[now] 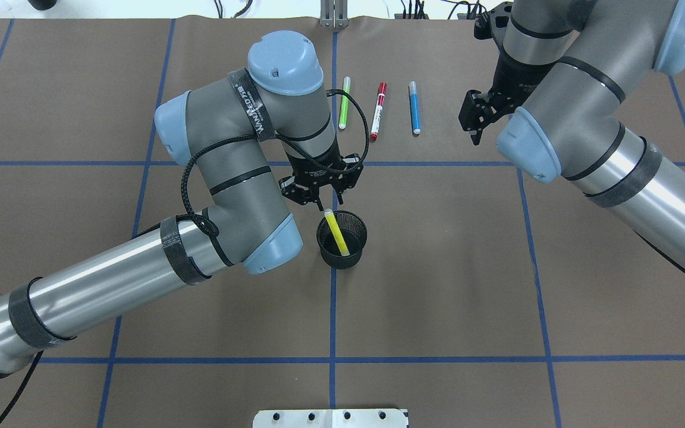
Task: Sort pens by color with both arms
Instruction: 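Lower the left gripper into the cup and grasp the yellow highlighter, then lift the yellow highlighter out of the cup with the left gripper, then lower the yellow highlighter beside the green highlighter and release it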
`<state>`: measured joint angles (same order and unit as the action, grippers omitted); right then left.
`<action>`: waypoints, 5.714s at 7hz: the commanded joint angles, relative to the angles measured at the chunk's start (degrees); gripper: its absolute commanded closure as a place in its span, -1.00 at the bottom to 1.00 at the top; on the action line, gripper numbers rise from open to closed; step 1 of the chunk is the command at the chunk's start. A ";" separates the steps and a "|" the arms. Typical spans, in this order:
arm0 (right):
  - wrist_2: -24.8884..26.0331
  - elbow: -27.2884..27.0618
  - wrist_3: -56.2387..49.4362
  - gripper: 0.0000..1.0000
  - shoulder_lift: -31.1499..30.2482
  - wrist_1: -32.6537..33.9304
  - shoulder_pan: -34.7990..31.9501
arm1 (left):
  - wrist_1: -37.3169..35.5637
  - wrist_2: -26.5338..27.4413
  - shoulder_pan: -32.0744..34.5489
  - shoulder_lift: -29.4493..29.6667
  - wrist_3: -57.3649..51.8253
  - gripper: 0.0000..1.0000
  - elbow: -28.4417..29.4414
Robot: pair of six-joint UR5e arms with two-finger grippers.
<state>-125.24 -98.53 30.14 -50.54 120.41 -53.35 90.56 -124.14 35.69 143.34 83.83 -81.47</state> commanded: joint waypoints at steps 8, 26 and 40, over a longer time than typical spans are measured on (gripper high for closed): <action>0.00 0.27 0.00 -1.00 0.09 -0.09 0.17 | -0.64 -0.04 -0.80 -0.43 -0.07 0.64 -0.18; 0.61 0.09 0.62 -1.00 0.09 -0.26 0.26 | 39.53 40.08 7.91 -7.38 3.97 1.00 -0.06; 0.61 0.35 0.62 -1.00 0.00 -0.44 0.70 | 50.77 64.99 -2.11 -0.26 14.08 -0.09 25.48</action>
<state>-124.63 -98.18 30.77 -50.61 120.01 -52.64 141.37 -59.15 33.58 143.06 97.90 -56.01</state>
